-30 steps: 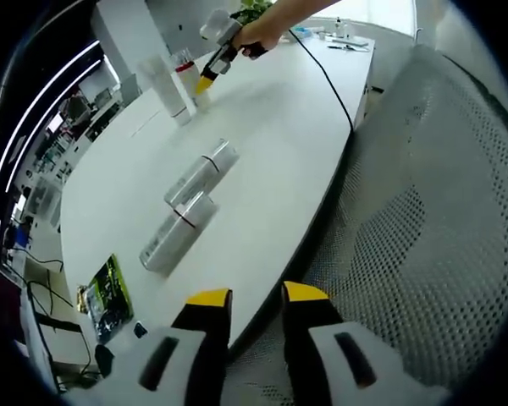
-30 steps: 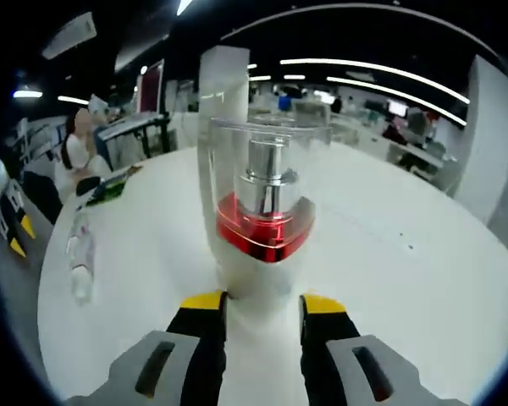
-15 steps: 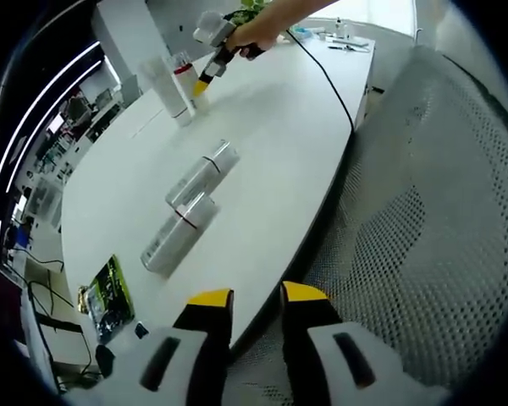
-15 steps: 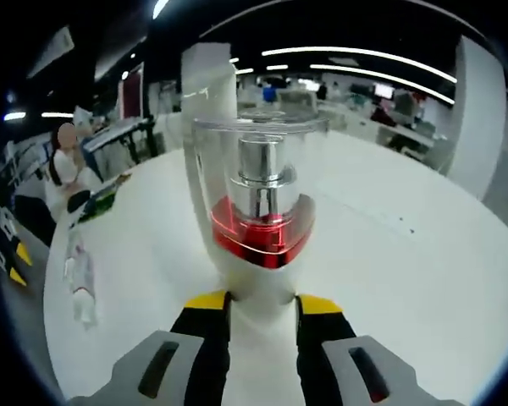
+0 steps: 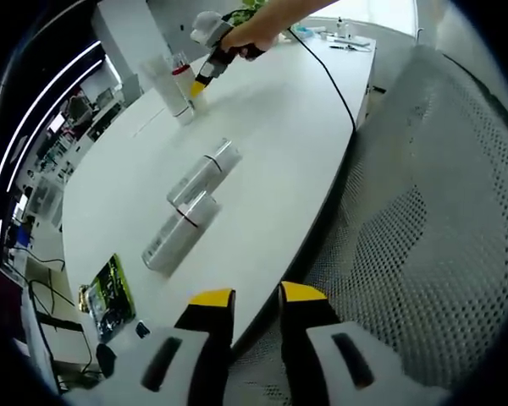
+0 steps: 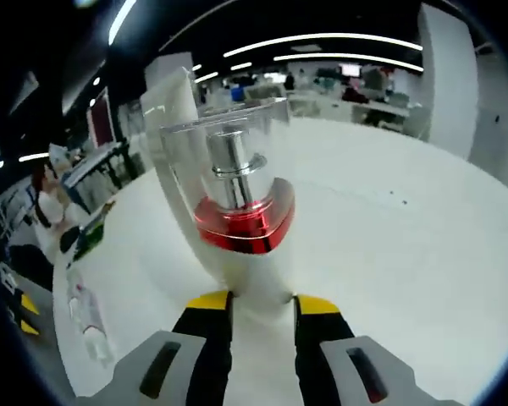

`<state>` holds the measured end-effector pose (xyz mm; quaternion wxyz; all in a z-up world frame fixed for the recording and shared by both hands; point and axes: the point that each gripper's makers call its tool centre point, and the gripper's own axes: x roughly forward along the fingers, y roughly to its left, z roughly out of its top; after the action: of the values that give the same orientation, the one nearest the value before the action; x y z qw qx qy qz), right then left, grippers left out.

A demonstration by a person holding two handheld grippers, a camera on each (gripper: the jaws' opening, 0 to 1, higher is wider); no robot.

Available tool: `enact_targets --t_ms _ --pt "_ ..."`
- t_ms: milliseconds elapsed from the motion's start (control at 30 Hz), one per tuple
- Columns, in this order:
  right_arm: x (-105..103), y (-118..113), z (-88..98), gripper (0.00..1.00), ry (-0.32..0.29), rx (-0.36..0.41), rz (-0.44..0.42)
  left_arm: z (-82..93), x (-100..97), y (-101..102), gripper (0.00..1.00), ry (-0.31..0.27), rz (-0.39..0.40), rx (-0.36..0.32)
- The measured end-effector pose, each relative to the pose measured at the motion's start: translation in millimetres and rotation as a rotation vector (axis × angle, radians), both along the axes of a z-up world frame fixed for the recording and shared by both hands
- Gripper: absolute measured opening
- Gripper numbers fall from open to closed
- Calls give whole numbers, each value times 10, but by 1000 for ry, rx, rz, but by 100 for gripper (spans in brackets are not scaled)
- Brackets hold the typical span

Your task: Arrange the skincare products in the storage area until every visible bottle or jar stands upright without overlapping.

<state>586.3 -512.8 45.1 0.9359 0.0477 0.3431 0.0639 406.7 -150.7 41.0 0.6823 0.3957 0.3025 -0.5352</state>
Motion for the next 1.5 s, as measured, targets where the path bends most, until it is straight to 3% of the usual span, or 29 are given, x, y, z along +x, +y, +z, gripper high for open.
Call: enact_targets --t_ms 467,567,633,733,767,867,900,933,967,1033,1100,1200,1333,1400,1467,1500 --pt "-135 40 -81 15 50 38 -15 -6 -11 4 15 3 -5 5" --pt "-185 134 -98 6 61 66 21 -9 -12 3 15 4 -5 5" --pt "-189 107 -87 11 53 16 40 -10 -14 6 15 5 -6 7" --pt "-96 -6 39 36 -5 -82 74 -13 -14 6 15 5 -5 8" --pt "-69 -18 85 39 -22 -101 104 -15 -13 8 15 5 -5 8" --pt "32 -7 255 35 -110 -137 229 -15 -13 7 15 5 -5 8" --pt "98 -14 360 36 -181 -148 274 -17 -16 8 15 6 -6 9" --pt "115 -18 401 40 -194 -130 288 -17 -18 8 15 7 -7 9" --pt "125 -13 436 42 -188 -92 310 -16 -21 7 15 7 -9 10" --pt "160 -60 499 44 -198 -156 374 -12 -19 5 15 6 -7 8" --pt "170 24 546 45 -197 -95 412 -14 -18 7 15 7 -6 10" --pt "198 37 542 46 -159 -134 478 -19 -21 7 15 9 -9 11" --pt "221 145 513 42 -144 -99 531 -25 -17 12 15 11 -5 14" --pt "219 143 441 39 -117 -143 564 -27 -15 16 15 11 -4 16" --pt "190 127 366 30 -77 -148 559 -27 -11 21 15 11 -1 18" --pt "195 125 382 30 -90 -130 540 -27 -9 23 15 10 0 19"
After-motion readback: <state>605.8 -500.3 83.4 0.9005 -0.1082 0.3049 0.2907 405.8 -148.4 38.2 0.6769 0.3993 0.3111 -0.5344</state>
